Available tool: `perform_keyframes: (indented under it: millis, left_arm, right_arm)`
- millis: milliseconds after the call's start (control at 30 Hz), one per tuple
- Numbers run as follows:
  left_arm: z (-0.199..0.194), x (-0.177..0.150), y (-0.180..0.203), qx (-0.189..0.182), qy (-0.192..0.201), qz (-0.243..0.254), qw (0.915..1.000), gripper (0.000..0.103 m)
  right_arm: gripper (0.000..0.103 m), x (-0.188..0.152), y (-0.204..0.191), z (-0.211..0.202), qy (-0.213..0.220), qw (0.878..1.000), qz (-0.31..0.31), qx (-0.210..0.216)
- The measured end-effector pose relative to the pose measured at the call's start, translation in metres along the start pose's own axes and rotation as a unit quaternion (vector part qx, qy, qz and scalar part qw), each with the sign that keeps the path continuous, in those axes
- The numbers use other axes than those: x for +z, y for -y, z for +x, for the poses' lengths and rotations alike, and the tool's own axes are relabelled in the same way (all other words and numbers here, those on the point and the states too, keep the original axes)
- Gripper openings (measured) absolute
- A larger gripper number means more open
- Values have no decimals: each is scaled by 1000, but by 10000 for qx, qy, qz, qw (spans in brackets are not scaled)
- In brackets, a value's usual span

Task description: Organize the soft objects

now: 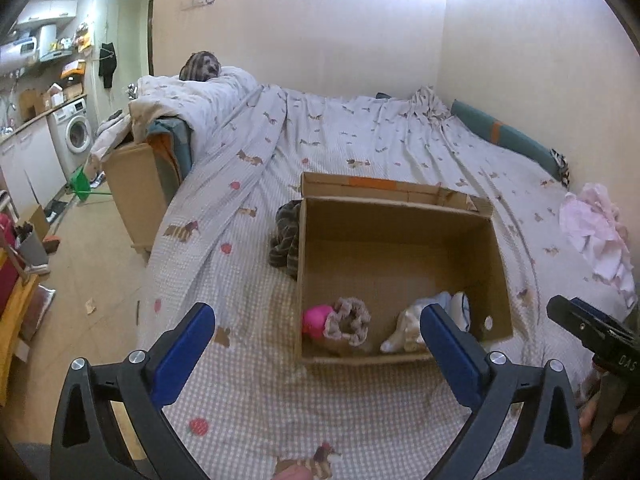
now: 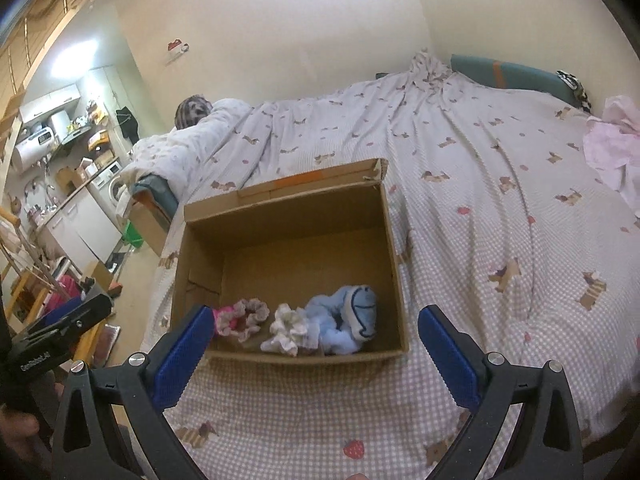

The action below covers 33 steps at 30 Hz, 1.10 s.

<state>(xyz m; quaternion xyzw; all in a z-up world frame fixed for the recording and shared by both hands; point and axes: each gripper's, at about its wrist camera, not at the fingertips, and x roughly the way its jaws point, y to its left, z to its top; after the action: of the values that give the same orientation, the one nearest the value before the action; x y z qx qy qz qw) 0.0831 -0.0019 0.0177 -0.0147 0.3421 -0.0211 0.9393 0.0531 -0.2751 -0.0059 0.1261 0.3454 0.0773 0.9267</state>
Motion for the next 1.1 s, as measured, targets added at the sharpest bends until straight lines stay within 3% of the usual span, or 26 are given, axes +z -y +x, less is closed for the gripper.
perform_keyframes:
  millis: [167,300,367,1100]
  left_arm:
    - [-12,-10,3,-150,53,25,9999,102]
    - [-11,-20,7,110,-42,76,9999,102]
    - [-8,-21,6,20,-113,-7,9999,102]
    - [2,-26,6,-84,-231,-101,9996,102]
  right_arm:
    - [103,-15,-4,-4,-14,9999,-127,-83]
    - [103,-25,-4,1,-87,9995,-158,-253]
    - [103,-27,-3,5,-145,9994,-131,-288]
    - [103,-28,-6,8,-194,9992,-152,-302]
